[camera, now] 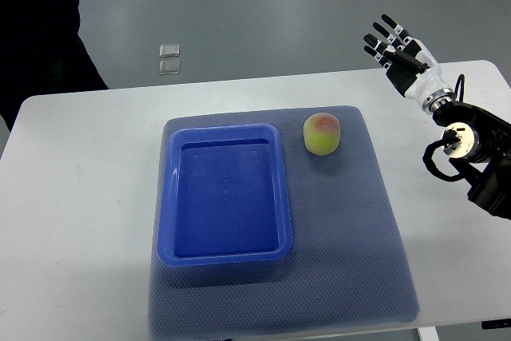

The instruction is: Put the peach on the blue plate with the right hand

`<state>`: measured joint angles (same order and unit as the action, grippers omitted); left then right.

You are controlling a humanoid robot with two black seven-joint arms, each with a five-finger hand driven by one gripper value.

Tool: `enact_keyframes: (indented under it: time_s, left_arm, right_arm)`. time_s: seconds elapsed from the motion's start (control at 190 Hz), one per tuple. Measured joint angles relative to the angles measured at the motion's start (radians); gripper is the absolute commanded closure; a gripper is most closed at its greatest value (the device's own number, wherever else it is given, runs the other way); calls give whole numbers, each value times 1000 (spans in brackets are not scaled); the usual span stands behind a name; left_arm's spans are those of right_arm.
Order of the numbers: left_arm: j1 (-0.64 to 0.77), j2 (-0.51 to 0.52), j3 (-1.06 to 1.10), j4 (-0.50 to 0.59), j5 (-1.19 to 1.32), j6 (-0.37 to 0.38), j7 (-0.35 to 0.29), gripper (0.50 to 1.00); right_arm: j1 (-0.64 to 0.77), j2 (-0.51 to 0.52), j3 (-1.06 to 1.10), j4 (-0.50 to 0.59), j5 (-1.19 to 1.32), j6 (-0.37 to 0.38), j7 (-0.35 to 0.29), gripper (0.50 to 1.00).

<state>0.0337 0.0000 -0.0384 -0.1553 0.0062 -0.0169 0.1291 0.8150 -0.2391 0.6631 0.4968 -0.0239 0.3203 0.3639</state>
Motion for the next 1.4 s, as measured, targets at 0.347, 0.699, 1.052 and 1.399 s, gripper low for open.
enact_keyframes:
  time_s: [0.347,0.699,1.052,1.399]
  left_arm:
    - [0,0,0,0,0,0,0,500]
    - [0,0,0,0,0,0,0,500]
    - [0,0,-1,0,0,0,0,500]
    - [0,0,0,0,0,0,0,500]
  right_arm:
    - [0,-2,-6,4,-2,3,-2,572]
    - [0,-6,-7,9,-60,31,-2,570]
    - [3,-17,-7,9,-173,85,-2,572]
    - [15,-67,-7,78,-502,111,0,572]
